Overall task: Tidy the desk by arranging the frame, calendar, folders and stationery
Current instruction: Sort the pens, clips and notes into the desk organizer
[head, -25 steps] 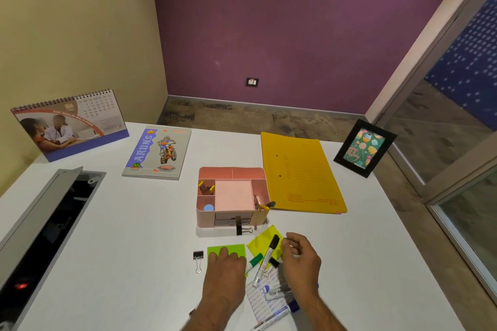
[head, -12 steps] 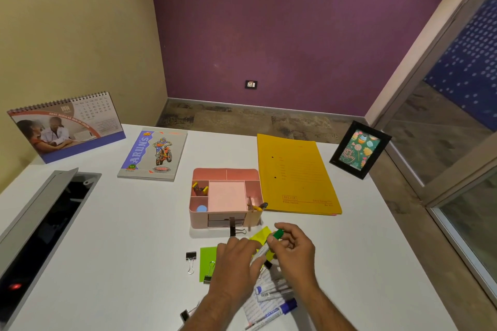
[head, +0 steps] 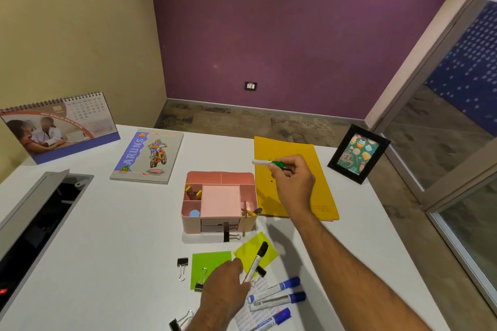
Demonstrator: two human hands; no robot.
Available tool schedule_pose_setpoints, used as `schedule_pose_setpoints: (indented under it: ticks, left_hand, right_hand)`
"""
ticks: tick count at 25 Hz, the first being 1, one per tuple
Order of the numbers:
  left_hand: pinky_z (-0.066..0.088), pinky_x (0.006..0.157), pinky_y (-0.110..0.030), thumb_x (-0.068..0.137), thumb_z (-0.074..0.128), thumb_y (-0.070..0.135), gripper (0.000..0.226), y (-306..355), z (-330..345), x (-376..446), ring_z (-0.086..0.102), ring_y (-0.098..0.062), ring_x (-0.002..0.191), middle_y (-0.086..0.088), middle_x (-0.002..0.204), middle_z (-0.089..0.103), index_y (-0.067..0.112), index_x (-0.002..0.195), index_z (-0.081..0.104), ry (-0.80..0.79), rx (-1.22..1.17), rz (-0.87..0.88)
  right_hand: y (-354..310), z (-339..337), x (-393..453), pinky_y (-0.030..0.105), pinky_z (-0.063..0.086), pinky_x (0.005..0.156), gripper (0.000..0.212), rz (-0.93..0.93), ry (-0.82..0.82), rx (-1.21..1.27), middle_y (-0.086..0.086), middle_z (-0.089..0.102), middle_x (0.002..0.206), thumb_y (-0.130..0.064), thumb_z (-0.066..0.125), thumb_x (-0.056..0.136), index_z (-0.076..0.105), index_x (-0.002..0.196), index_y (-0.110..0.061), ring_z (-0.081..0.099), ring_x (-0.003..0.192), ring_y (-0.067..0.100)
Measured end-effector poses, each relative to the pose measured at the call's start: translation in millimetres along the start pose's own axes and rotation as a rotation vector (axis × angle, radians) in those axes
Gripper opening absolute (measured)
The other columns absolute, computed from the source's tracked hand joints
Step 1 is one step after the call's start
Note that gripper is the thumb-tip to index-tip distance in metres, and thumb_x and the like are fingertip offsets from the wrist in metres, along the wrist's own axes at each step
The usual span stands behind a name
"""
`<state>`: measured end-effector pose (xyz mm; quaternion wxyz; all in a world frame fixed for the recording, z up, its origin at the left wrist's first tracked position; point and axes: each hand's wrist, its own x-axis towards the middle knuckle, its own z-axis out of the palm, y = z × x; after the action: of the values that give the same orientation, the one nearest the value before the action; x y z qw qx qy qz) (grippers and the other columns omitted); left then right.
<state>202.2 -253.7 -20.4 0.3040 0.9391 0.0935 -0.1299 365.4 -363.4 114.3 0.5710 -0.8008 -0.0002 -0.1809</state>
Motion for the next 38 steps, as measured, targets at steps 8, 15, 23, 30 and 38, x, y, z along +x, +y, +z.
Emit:
schedule_pose_setpoints:
  ticks: [8,15,23,30,38]
  left_hand:
    - [0.045,0.08,-0.033,0.091,0.05,0.034,0.021,1.9,3.7,7.5,0.058,-0.025,0.103,-0.005,0.108,0.061,0.017,0.103,0.056,-0.043,0.062,0.002]
    - [0.037,0.068,-0.031,0.088,0.052,0.032,0.011,-4.5,-4.4,5.9,0.057,-0.02,0.088,0.006,0.087,0.052,0.026,0.084,0.044,0.004,-0.079,0.038]
    - [0.032,0.052,-0.021,0.087,0.057,0.038,0.01,16.4,-19.9,6.5,0.046,-0.004,0.066,0.012,0.077,0.05,0.032,0.083,0.05,0.227,-0.297,0.085]
    - [0.048,0.063,-0.034,0.086,0.061,0.038,0.01,29.8,-24.9,13.0,0.054,-0.01,0.072,0.014,0.085,0.054,0.033,0.092,0.055,0.265,-0.364,0.132]
    - [0.04,0.064,-0.028,0.075,0.069,0.058,0.036,15.8,-9.4,3.9,0.046,-0.001,0.069,0.014,0.082,0.051,0.033,0.087,0.046,0.034,-0.355,0.088]
  right_hand:
    - [36.0,38.3,4.1,-0.004,0.033,0.059,0.024,0.008,-0.287,-0.463,0.002,0.073,0.11,-0.02,0.069,0.088,0.072,0.111,-0.014,0.066,0.096,0.015]
    - [47.9,31.4,10.1,0.029,0.046,0.095,0.036,0.062,-0.454,-0.457,0.005,0.062,0.132,-0.013,0.058,0.095,0.059,0.13,-0.013,0.057,0.12,0.024]
    - [55.9,-4.4,-10.4,0.035,0.056,0.079,0.029,0.055,-0.319,-0.136,-0.001,0.074,0.1,-0.037,0.069,0.086,0.072,0.106,-0.015,0.067,0.094,0.015]
    - [62.3,-35.6,-35.0,0.029,0.049,0.048,0.027,0.076,-0.501,0.05,0.012,0.068,0.067,-0.025,0.084,0.069,0.074,0.09,-0.012,0.061,0.053,0.022]
    - [27.2,-38.5,-10.1,0.036,0.059,0.056,0.024,0.195,-0.086,0.36,0.018,0.071,0.079,-0.003,0.074,0.082,0.058,0.1,-0.006,0.07,0.063,0.029]
